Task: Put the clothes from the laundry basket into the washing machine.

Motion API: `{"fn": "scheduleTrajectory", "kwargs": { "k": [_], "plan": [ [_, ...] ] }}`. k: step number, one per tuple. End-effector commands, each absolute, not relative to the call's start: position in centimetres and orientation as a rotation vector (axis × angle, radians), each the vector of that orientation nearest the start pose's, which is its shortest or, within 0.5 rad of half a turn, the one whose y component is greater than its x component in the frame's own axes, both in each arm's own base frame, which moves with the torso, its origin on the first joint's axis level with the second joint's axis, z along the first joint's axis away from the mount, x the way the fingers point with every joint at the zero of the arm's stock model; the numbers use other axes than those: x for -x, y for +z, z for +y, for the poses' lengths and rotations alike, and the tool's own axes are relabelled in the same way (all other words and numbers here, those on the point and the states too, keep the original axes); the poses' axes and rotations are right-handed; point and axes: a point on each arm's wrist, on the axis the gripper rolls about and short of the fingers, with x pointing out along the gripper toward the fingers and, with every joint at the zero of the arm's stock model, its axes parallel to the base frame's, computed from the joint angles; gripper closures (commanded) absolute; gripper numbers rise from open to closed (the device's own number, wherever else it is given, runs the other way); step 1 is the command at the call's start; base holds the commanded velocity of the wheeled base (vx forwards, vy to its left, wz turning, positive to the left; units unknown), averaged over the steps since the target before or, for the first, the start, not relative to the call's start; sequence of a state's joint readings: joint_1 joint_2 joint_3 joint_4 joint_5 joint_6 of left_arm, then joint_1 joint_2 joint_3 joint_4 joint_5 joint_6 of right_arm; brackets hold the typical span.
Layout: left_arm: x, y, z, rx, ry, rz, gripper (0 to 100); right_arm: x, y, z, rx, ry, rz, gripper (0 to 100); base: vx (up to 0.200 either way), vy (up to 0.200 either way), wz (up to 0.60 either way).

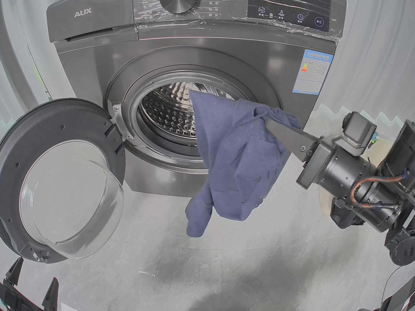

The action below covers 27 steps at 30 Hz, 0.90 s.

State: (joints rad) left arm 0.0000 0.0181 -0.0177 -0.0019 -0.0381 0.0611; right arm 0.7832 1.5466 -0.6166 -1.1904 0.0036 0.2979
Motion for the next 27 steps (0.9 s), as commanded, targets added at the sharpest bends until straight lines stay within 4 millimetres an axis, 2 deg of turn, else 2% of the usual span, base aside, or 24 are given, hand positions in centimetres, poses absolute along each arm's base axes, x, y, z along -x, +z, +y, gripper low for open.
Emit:
{"fn": "scheduleTrajectory", "kwargs": {
  "k": [1, 3, 6, 7, 8, 10, 12, 14, 15, 16, 18, 19, 20, 27],
  "plan": [
    [2.3, 7.6, -0.1, -0.063, -0.038, -0.004, 0, -19.8, 21.7, 20.7, -0.383, 0.823, -0.119, 100, 0.000, 0.000, 0.00],
    [2.3, 7.6, -0.1, -0.061, -0.040, -0.004, 0, -20.3, 22.4, 21.3, -0.406, 0.799, -0.162, 100, 0.000, 0.000, 0.00],
    [2.3, 7.6, -0.1, -0.057, -0.041, -0.010, 0, -20.4, 22.3, 21.9, -0.409, 0.807, -0.161, 100, 0.000, 0.000, 0.00],
    [2.5, 8.6, -0.1, -0.039, -0.034, -0.059, 0, -20.3, 22.2, 22.1, -0.408, 0.812, -0.157, 100, 0.000, 0.000, 0.00],
    [2.9, 10.3, -0.1, -0.031, -0.038, -0.137, 0, -20.3, 22.1, 22.2, -0.408, 0.815, -0.155, 100, 0.000, 0.000, 0.00],
    [3.6, 15.0, -0.1, -0.022, -0.042, -0.257, 0, -20.6, 21.6, 22.6, -0.401, 0.817, -0.140, 100, 0.000, 0.000, 0.00],
    [2.9, 16.4, -0.1, -0.028, -0.066, -0.225, 0, -21.1, 21.4, 23.0, -0.400, 0.815, -0.143, 100, 0.000, 0.000, 0.00],
    [1.4, 16.2, -0.2, -0.028, -0.161, -0.125, 0, -21.5, 21.4, 23.6, -0.406, 0.818, -0.155, 100, 0.000, 0.000, 0.00],
    [1.4, 16.2, -0.2, -0.028, -0.161, -0.125, 0, -21.5, 21.4, 23.6, -0.406, 0.818, -0.155, 100, 0.000, 0.000, 0.00],
    [-0.2, 15.3, -0.5, -0.023, -0.285, -0.006, 0, -21.8, 21.3, 23.9, -0.410, 0.815, -0.175, 100, 0.000, 0.000, 0.00],
    [-1.5, 14.6, -0.8, -0.012, -0.407, 0.090, 0, -22.1, 20.8, 24.3, -0.408, 0.810, -0.179, 100, 0.000, 0.000, 0.00],
    [-1.5, 14.6, -0.8, -0.012, -0.407, 0.090, 0, -22.1, 20.8, 24.3, -0.408, 0.810, -0.179, 100, 0.000, 0.000, 0.00],
    [-2.9, 14.6, -1.2, -0.009, -0.499, 0.169, 0, -22.3, 20.6, 24.6, -0.403, 0.802, -0.189, 100, 0.000, 0.000, 0.00],
    [-8.6, 16.0, -3.0, -0.018, -0.599, 0.179, 0, -23.4, 20.9, 25.0, -0.416, 0.786, -0.215, 100, 0.000, 0.000, 0.00]
  ]
}}
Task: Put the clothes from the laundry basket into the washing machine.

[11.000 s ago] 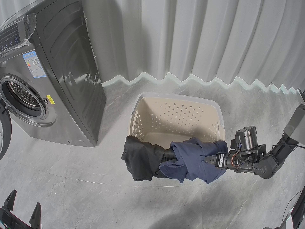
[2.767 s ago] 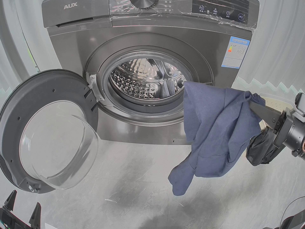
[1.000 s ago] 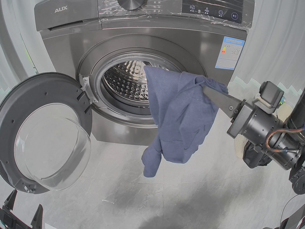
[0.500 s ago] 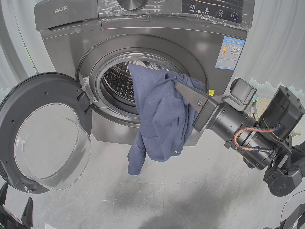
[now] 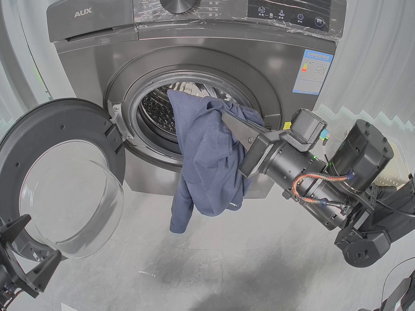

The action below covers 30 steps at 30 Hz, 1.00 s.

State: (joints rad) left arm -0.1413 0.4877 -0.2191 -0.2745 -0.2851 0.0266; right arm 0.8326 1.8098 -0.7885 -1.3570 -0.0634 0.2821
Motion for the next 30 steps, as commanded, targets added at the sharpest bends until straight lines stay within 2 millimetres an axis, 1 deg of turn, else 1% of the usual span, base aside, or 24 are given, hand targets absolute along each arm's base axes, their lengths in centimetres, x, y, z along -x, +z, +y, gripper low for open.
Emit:
{"fn": "scheduleTrajectory", "kwargs": {
  "k": [1, 5, 7, 9, 10, 11, 12, 15, 20, 24, 25, 30],
  "plan": [
    [-9.4, 15.9, -3.3, -0.019, -0.611, 0.186, 0, -23.4, 20.9, 25.1, -0.418, 0.787, -0.219, 100, 0.000, 0.000, 0.00],
    [-11.7, 15.1, -5.0, -0.026, -0.693, 0.239, 0, -23.7, 21.4, 25.3, -0.427, 0.785, -0.238, 100, 0.000, 0.000, 0.00],
    [-12.4, 14.7, -5.6, -0.030, -0.714, 0.264, 0, -23.7, 21.5, 25.3, -0.432, 0.785, -0.245, 100, 0.000, 0.000, 0.00],
    [-13.0, 14.3, -5.9, -0.034, -0.721, 0.283, 0, -23.8, 21.7, 25.3, -0.436, 0.786, -0.255, 100, 0.000, 0.000, 0.00],
    [-13.7, 13.9, -6.2, -0.036, -0.722, 0.303, 0, -23.9, 21.8, 25.4, -0.440, 0.785, -0.267, 100, 0.000, 0.000, 0.00],
    [-13.7, 13.9, -6.2, -0.036, -0.722, 0.303, 0, -23.9, 21.8, 25.4, -0.440, 0.785, -0.267, 100, 0.000, 0.000, 0.00],
    [-14.6, 13.7, -6.7, -0.034, -0.729, 0.309, 0, -24.0, 22.0, 25.6, -0.447, 0.786, -0.281, 100, 0.000, 0.000, 0.00],
    [-16.1, 13.5, -7.7, -0.025, -0.748, 0.313, 0, -24.2, 21.8, 25.8, -0.452, 0.787, -0.279, 100, 0.000, 0.000, 0.00],
    [-17.1, 11.8, -9.1, -0.032, -0.794, 0.370, 0, -24.2, 21.5, 26.0, -0.456, 0.791, -0.291, 100, 0.000, 0.000, 0.00],
    [-17.9, 11.0, -10.1, -0.035, -0.823, 0.396, 0, -24.2, 21.3, 26.1, -0.455, 0.792, -0.286, 100, 0.000, 0.000, 0.00],
    [-17.9, 11.0, -10.1, -0.035, -0.823, 0.396, 0, -24.2, 21.3, 26.1, -0.455, 0.792, -0.286, 100, 0.000, 0.000, 0.00],
    [-19.8, 8.8, -11.4, -0.030, -0.829, 0.444, 0, -23.9, 21.0, 26.6, -0.452, 0.806, -0.273, 100, 0.000, 0.000, 0.00]
  ]
}}
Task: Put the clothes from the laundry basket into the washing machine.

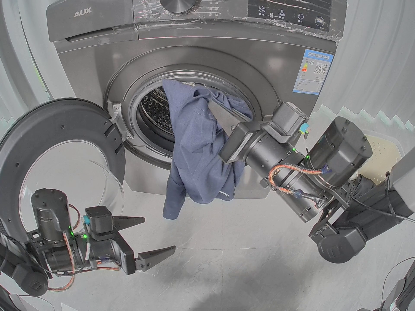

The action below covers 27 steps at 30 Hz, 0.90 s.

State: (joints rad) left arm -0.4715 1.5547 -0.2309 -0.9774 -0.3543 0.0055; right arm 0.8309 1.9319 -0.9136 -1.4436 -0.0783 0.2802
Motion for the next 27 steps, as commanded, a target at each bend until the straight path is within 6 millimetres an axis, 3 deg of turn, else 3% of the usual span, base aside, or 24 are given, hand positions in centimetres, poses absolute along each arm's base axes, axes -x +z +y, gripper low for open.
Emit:
{"fn": "scheduleTrajectory", "kwargs": {
  "k": [1, 10, 27],
  "plan": [
    [-20.2, 8.5, -11.6, -0.029, -0.830, 0.445, 0, -23.9, 21.0, 26.6, -0.451, 0.804, -0.273, 100, 0.000, 0.000, 0.00],
    [-21.6, 6.3, -14.2, 0.021, -0.882, 0.439, 0, -23.3, 20.9, 26.4, -0.448, 0.798, -0.263, 100, 0.000, 0.000, 0.00],
    [-25.0, 2.6, -16.2, 0.061, -0.862, 0.428, 0, -21.7, 22.0, 26.2, -0.468, 0.824, -0.280, 100, 0.000, 0.000, 0.00]
  ]
}}
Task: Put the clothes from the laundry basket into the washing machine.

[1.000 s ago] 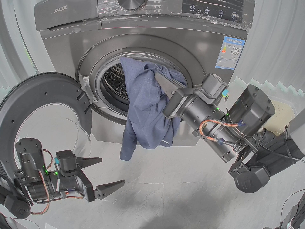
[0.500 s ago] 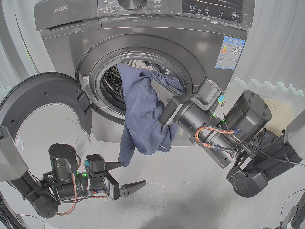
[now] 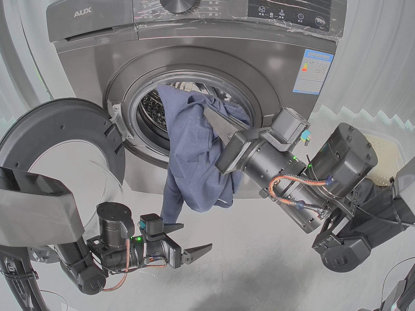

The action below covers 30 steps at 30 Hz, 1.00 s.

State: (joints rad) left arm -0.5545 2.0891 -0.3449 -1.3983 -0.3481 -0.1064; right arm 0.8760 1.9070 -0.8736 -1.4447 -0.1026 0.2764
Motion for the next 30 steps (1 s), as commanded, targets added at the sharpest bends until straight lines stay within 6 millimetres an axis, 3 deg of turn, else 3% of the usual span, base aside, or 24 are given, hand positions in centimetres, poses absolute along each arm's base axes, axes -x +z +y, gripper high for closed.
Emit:
{"fn": "scheduleTrajectory", "kwargs": {
  "k": [1, 16, 30],
  "plan": [
    [-25.1, 2.5, -16.3, 0.061, -0.861, 0.423, 0, -21.6, 22.0, 26.2, -0.467, 0.826, -0.280, 100, 0.000, 0.000, 0.00],
    [-28.3, 0.4, -16.8, 0.061, -0.747, 0.356, 0, -20.9, 22.3, 26.0, -0.480, 0.839, -0.290, 100, 0.000, 0.000, 0.00],
    [-31.7, 0.6, -17.5, 0.113, -0.682, 0.272, 0, -20.6, 22.2, 26.3, -0.482, 0.851, -0.282, 100, 0.000, 0.000, 0.00]
  ]
}}
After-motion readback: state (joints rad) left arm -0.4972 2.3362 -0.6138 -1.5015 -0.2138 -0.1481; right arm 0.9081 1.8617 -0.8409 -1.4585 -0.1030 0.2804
